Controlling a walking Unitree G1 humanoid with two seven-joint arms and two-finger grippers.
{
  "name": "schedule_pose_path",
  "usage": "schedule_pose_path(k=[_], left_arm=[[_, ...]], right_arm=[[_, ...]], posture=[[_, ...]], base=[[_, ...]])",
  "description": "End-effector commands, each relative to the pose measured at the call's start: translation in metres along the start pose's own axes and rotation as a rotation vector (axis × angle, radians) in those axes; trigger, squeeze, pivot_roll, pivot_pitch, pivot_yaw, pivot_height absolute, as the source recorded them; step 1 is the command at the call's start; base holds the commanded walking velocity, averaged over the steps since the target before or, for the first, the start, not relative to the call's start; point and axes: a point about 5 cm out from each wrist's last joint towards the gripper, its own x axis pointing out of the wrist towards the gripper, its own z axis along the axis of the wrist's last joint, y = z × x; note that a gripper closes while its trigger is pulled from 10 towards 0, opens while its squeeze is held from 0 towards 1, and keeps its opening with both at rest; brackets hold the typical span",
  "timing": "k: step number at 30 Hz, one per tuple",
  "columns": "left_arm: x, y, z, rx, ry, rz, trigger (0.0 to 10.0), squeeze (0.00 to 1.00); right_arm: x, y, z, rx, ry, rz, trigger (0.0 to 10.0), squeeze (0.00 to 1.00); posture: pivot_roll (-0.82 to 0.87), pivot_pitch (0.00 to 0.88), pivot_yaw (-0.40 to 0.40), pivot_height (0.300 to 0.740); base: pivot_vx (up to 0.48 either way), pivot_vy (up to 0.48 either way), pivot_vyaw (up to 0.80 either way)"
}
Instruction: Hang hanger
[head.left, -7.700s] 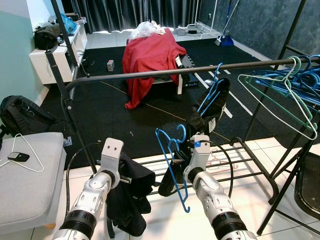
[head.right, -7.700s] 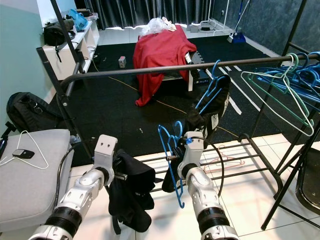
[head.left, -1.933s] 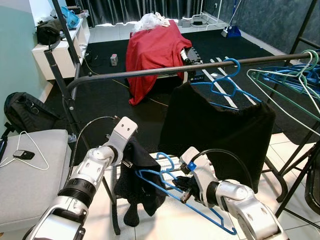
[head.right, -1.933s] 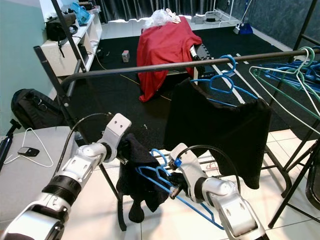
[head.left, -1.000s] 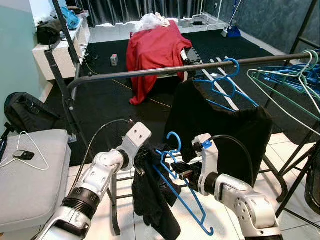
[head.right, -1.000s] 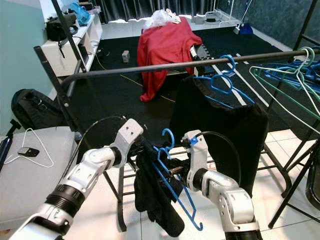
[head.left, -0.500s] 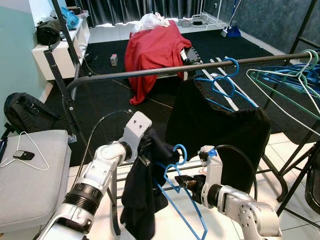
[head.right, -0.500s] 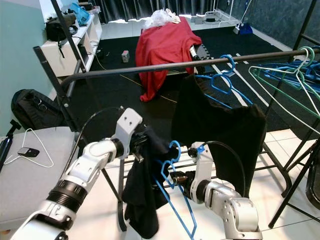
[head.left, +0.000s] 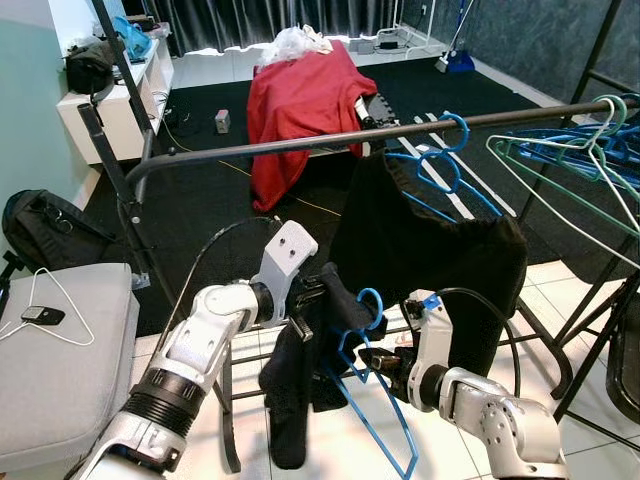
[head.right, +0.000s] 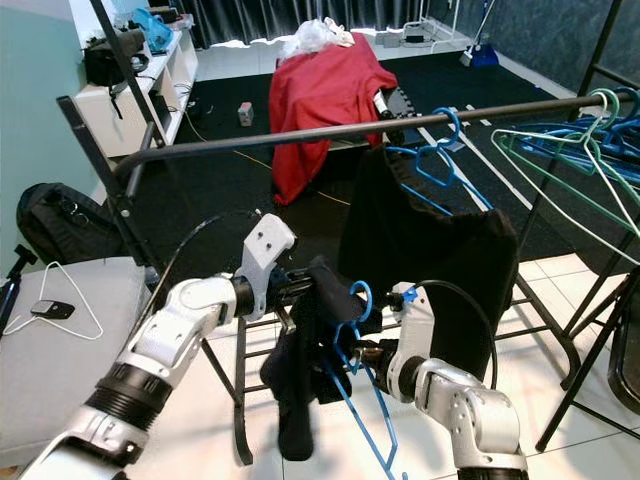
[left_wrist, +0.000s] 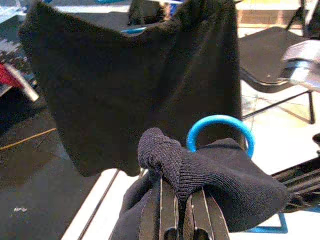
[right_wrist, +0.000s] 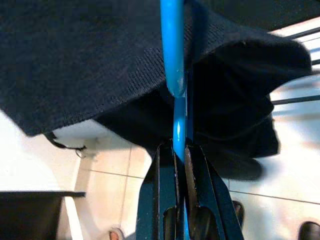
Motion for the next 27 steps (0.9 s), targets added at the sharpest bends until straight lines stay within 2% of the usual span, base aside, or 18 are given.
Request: schedule_pose_path(k=[1,2,3,5,6,7,8,10,13,15,16,17,20,21,22,23,26,27], left_arm=[[-0.004,0.001,0.005,0.021,-0.006,-0.011,10.0,0.00],[-0.004,0.001,0.005,0.021,-0.006,-0.011,10.0,0.00],[-0.005,0.004,0.014,0.036,-0.033,-0.001,10.0,0.00],[-0.005,0.011,0.025,0.036,-0.065,0.046,10.0,0.00],[-0.005,0.011,0.025,0.036,-0.065,0.046,10.0,0.00],[-0.006,0.019,0.035,0.027,-0.095,0.099,10.0,0.00],[-0.006,0.019,0.035,0.027,-0.095,0.099,10.0,0.00],[-0.009,0.025,0.038,0.030,-0.097,0.139,10.0,0.00],[-0.011,0.027,0.039,0.024,-0.094,0.155,10.0,0.00],[-0.015,0.032,0.041,0.020,-0.110,0.199,10.0,0.00],[-0.015,0.032,0.041,0.020,-0.110,0.199,10.0,0.00],[-0.018,0.035,0.043,0.020,-0.127,0.235,10.0,0.00],[-0.018,0.035,0.043,0.020,-0.127,0.235,10.0,0.00],[-0.020,0.039,0.046,0.017,-0.143,0.276,10.0,0.00],[-0.020,0.039,0.046,0.017,-0.143,0.276,10.0,0.00],[-0.024,0.047,0.051,0.015,-0.167,0.334,10.0,0.00],[-0.024,0.047,0.051,0.015,-0.167,0.334,10.0,0.00],[-0.026,0.052,0.053,0.018,-0.176,0.355,10.0,0.00]], right_arm=[[0.003,0.002,-0.001,0.058,-0.003,0.022,10.0,0.00],[0.003,0.002,-0.001,0.058,-0.003,0.022,10.0,0.00],[0.005,-0.002,-0.004,0.137,-0.017,0.017,10.0,0.00],[0.006,-0.008,-0.007,0.201,-0.043,-0.019,10.0,0.00],[0.006,-0.008,-0.007,0.201,-0.043,-0.019,10.0,0.00],[0.007,-0.017,-0.008,0.279,-0.087,-0.088,10.0,0.00],[0.007,-0.017,-0.008,0.279,-0.087,-0.088,10.0,0.00],[0.006,-0.034,-0.005,0.372,-0.173,-0.211,10.0,0.00],[0.004,-0.042,-0.003,0.427,-0.221,-0.262,10.0,0.00],[0.001,-0.054,0.000,0.603,-0.309,-0.310,10.0,0.00],[0.001,-0.054,0.000,0.603,-0.309,-0.310,10.0,0.00],[0.001,-0.056,0.001,0.684,-0.335,-0.308,10.0,0.00],[0.001,-0.056,0.001,0.684,-0.335,-0.308,10.0,0.00],[0.001,-0.057,0.001,0.744,-0.348,-0.299,10.0,0.00],[0.001,-0.057,0.001,0.744,-0.348,-0.299,10.0,0.00],[0.002,-0.057,-0.001,0.788,-0.355,-0.306,10.0,0.00],[0.002,-0.057,-0.001,0.788,-0.355,-0.306,10.0,0.00],[0.002,-0.058,-0.001,0.829,-0.368,-0.316,10.0,0.00]], posture=[[-0.11,0.056,0.064,0.740],[-0.11,0.056,0.064,0.740],[-0.11,0.056,0.064,0.740],[-0.11,0.055,0.063,0.740],[-0.11,0.055,0.063,0.740],[-0.11,0.055,0.063,0.740],[-0.11,0.055,0.063,0.740],[-0.11,0.058,0.063,0.740],[-0.11,0.058,0.063,0.740],[-0.11,0.061,0.060,0.740],[-0.11,0.061,0.060,0.740],[-0.11,0.061,0.060,0.740],[-0.11,0.061,0.060,0.740],[-0.11,0.062,0.058,0.740],[-0.11,0.062,0.058,0.740],[-0.10,0.065,0.057,0.740],[-0.10,0.065,0.057,0.740],[-0.10,0.066,0.058,0.740]], base=[[0.000,0.000,0.00],[0.000,0.000,0.00],[0.000,0.000,0.00],[0.000,0.000,0.00],[0.000,0.000,0.00],[0.000,0.000,0.00],[0.000,0.000,0.00],[0.000,0.000,0.00],[0.000,0.000,0.00],[0.000,0.000,0.00],[0.000,0.000,0.00],[0.000,0.000,0.00],[0.000,0.000,0.00],[0.000,0.000,0.00],[0.000,0.000,0.00],[0.000,0.000,0.00],[0.000,0.000,0.00],[0.000,0.000,0.00]])
